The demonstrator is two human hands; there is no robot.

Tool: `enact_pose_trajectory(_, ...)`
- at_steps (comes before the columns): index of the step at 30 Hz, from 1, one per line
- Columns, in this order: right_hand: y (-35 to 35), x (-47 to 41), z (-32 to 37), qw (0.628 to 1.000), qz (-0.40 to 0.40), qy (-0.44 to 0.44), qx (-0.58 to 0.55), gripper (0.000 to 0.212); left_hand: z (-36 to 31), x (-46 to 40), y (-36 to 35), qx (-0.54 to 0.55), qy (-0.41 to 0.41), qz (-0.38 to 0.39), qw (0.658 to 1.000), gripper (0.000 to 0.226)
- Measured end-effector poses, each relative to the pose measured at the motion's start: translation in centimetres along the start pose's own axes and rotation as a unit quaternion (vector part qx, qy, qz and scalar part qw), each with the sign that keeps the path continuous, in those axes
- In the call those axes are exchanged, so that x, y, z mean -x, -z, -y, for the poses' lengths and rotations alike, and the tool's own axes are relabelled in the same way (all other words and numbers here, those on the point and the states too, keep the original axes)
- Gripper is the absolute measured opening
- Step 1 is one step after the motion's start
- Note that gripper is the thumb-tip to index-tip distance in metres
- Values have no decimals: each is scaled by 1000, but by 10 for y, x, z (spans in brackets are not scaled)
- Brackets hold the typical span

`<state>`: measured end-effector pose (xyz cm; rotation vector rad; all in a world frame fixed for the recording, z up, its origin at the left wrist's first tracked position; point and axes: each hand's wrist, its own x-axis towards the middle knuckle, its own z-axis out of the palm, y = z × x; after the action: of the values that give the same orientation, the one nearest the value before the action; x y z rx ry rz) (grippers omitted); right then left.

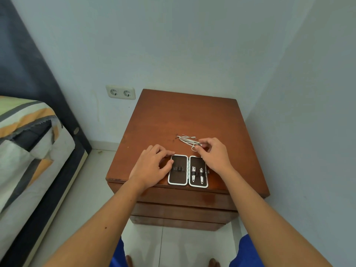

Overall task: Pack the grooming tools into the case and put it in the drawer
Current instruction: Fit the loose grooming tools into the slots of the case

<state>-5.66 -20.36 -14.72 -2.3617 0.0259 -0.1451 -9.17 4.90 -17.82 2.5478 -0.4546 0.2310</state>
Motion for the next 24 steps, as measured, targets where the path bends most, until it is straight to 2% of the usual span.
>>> enact_pose_trajectory(3, -6, -5, -1, 999, -3, -9, 32, 37, 0, 0, 0, -3, -1, 1, 1000, 35)
enact_pose_trajectory(8, -6, -13, 4, 1000, -3, -6, 23, 28, 2, -10, 5, -10, 0, 4, 1000, 36)
enact_pose_trajectory(18, 7, -7, 1, 990, -5, -21, -142, 6, 11, -7, 8, -11, 4, -1, 1000, 35)
enact_pose_trajectory(22, 28, -5, 1, 972, 40, -22, -229, 12, 7, -7, 9, -9, 0, 1, 1000, 35)
enact_pose_trajectory(24, 35, -5, 1, 971, 72, -15, -228, 14, 9, -6, 9, -9, 3, 2, 1000, 35)
